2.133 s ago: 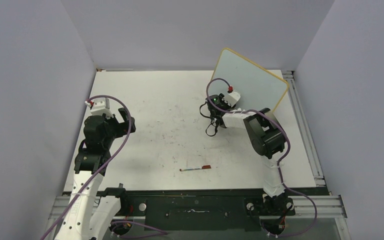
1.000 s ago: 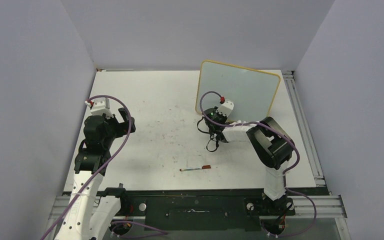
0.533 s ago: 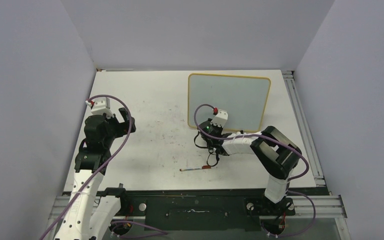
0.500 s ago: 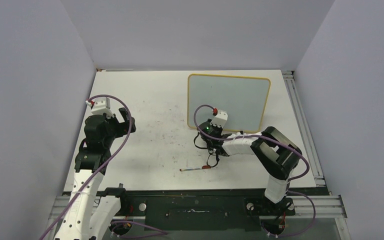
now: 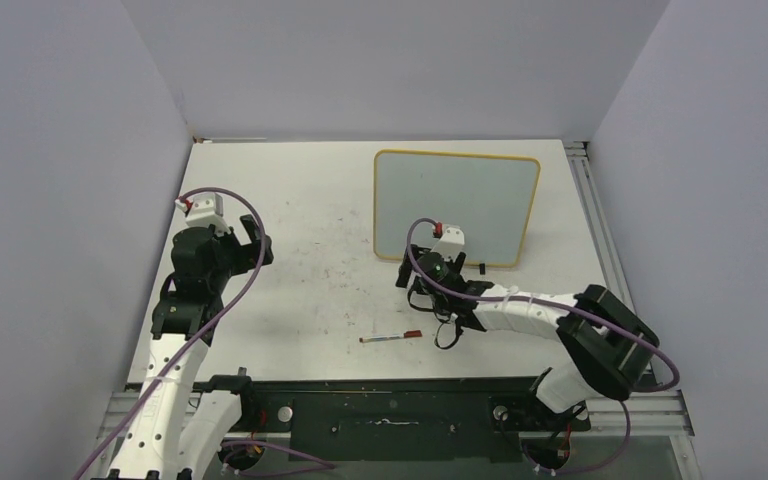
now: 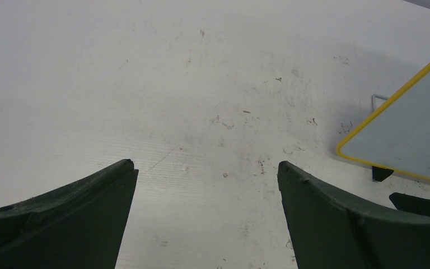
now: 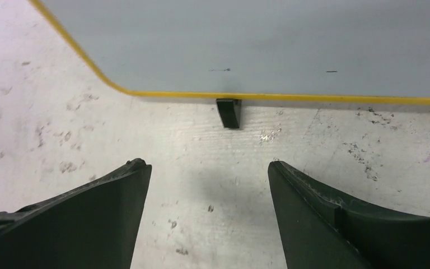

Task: Write a sentence on the whiteboard
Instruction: Open the whiteboard marker at the center of the board.

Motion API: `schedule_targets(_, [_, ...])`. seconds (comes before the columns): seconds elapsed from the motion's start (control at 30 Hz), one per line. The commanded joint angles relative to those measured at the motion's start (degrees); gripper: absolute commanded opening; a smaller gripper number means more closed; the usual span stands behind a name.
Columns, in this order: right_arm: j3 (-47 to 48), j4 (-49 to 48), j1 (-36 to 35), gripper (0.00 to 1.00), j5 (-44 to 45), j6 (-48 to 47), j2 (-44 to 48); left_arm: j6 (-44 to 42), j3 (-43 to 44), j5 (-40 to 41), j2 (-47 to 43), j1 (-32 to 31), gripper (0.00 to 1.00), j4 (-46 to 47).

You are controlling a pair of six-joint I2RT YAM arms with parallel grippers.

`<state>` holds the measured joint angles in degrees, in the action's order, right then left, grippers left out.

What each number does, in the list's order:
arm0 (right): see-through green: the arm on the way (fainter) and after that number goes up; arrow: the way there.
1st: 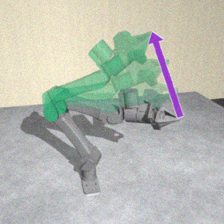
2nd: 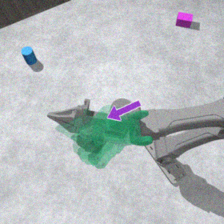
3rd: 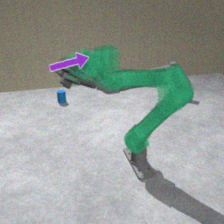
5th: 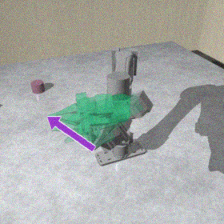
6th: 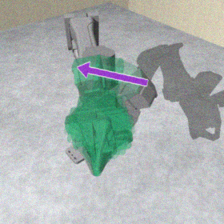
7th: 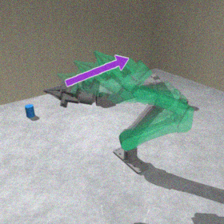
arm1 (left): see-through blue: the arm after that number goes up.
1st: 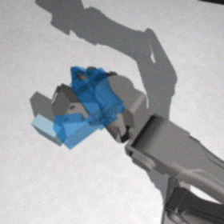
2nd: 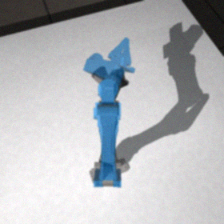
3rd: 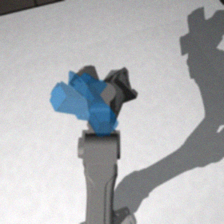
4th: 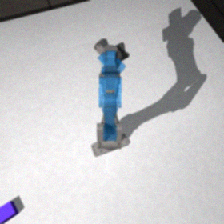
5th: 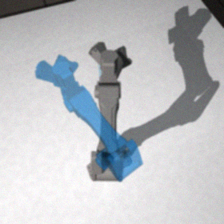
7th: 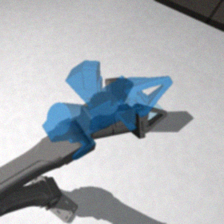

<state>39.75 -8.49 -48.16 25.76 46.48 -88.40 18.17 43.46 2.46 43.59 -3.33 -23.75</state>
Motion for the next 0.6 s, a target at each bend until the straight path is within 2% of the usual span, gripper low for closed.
schedule_targets(0.0, [-3.49, -1.37, -0.68, 0.79, -11.17, -9.14, 8.09, -0.68, 1.17, -0.95, 0.23, 0.25, 0.96, 2.31])
schedule_targets(0.13, [-5.32, 0.41, -0.75, 0.78, -24.53, -17.30, 11.47, -0.62, 1.23, -1.61, 0.44, 0.26, 0.96, 2.23])
schedule_targets(0.33, [-8.94, -1.57, -1.02, 0.78, -40.67, -21.67, 14.43, -0.60, 1.06, -1.79, 0.18, 0.26, 0.96, 2.26])
schedule_targets(0.43, [-7.66, -0.92, -1.85, 0.78, -43.57, -25.01, 12.87, -0.60, 1.01, -1.76, 0.28, 0.26, 0.96, 2.30])
schedule_targets(0.57, [-3.06, 3.34, -4.00, 0.76, -42.78, -30.70, 9.07, -0.60, 1.02, -1.92, 0.68, 0.26, 0.96, 2.17])
